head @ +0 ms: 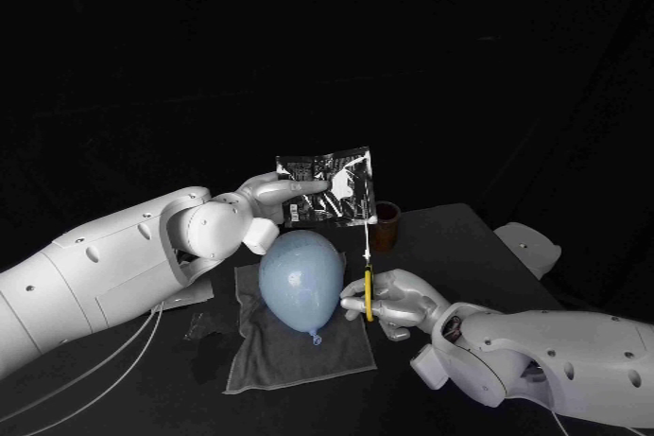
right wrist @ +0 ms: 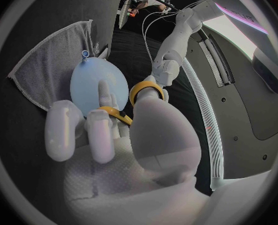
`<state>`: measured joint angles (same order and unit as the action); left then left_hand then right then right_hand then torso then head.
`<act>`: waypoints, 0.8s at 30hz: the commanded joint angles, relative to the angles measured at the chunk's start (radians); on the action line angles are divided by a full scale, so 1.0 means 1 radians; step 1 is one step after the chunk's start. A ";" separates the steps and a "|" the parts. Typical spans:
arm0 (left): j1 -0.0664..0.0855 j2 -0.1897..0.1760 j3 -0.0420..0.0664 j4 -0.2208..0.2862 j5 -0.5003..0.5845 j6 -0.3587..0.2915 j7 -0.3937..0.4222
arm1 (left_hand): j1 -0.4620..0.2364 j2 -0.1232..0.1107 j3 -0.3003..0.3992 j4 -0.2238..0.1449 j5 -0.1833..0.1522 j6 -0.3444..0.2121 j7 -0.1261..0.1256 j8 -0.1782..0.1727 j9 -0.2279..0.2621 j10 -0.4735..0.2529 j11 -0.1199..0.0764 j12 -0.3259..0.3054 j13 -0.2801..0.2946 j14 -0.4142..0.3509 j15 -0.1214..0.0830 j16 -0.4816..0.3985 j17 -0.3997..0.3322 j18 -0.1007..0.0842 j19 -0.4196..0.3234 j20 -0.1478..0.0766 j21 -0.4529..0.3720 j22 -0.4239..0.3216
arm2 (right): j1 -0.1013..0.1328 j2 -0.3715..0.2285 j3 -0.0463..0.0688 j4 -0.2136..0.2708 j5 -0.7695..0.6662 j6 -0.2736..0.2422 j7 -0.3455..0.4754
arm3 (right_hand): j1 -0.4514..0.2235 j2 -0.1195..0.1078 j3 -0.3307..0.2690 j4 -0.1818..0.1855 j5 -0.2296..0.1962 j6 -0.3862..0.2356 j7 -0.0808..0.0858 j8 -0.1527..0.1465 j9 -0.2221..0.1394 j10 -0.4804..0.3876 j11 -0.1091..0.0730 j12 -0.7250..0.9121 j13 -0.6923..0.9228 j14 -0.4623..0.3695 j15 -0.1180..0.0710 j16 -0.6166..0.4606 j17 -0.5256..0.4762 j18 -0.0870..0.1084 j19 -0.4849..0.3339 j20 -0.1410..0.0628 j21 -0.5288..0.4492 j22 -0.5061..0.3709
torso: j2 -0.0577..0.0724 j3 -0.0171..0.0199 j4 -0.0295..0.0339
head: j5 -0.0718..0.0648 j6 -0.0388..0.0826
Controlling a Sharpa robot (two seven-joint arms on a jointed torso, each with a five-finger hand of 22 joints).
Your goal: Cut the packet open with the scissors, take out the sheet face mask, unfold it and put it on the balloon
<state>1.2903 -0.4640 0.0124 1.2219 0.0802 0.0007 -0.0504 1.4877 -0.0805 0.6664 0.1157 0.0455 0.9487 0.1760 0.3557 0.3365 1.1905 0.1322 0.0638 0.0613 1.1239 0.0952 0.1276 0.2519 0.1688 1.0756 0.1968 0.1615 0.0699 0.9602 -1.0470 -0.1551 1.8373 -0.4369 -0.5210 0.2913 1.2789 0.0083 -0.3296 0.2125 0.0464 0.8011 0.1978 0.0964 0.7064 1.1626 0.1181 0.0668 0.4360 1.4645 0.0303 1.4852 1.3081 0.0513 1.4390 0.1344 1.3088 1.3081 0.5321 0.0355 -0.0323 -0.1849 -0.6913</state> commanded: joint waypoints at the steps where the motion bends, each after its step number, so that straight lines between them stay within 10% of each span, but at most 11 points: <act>1: 0.001 0.001 0.001 0.003 0.005 0.034 0.002 | -0.002 0.007 0.004 0.001 0.004 -0.002 0.007 0.003 0.096 0.008 -0.002 -0.001 0.001 0.007 0.001 -0.006 0.001 0.015 0.006 0.000 0.005 0.002 | 0.002 -0.001 0.002 0.002 -0.011 0.021 0.007 | -0.001 0.007 -0.005 -0.001 0.002 -0.006 0.001 0.007 0.001 -0.009 0.001 -0.004 -0.002 0.074 0.008 0.005 0.132 0.010 -0.003 0.004 -0.004 0.176 | 0.000 0.0007 -0.0003 | -0.001 0.001; 24: -0.002 -0.002 -0.001 -0.002 -0.023 0.060 -0.011 | -0.004 0.008 0.005 0.000 0.004 -0.002 0.007 0.004 0.097 0.009 -0.002 -0.001 0.001 0.007 0.001 -0.006 0.002 0.015 0.007 -0.001 0.005 0.001 | 0.031 -0.020 0.015 0.016 -0.025 0.015 0.007 | 0.000 0.010 -0.008 0.001 0.002 -0.007 0.001 0.007 0.001 -0.010 0.002 -0.003 -0.005 0.074 0.008 0.005 0.132 0.011 -0.004 0.005 -0.007 0.175 | 0.000 -0.0003 0.0004 | -0.006 0.003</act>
<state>1.2886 -0.4677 0.0113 1.2179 0.0693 0.0327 -0.0580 1.4838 -0.0847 0.6663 0.1157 0.0466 0.9497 0.1770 0.3552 0.3366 1.1939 0.1288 0.0638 0.0615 1.1239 0.0953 0.1276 0.2524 0.1682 1.0756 0.1968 0.1615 0.0699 0.9891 -1.0674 -0.1429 1.8509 -0.4450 -0.5186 0.2884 1.2789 0.0082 -0.3296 0.2125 0.0464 0.8005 0.1959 0.1002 0.7070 1.1590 0.1217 0.0666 0.4314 1.4644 0.0303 1.4872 1.3082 0.0512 1.4389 0.1344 1.3064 1.3078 0.5323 0.0355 -0.0326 -0.1914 -0.6887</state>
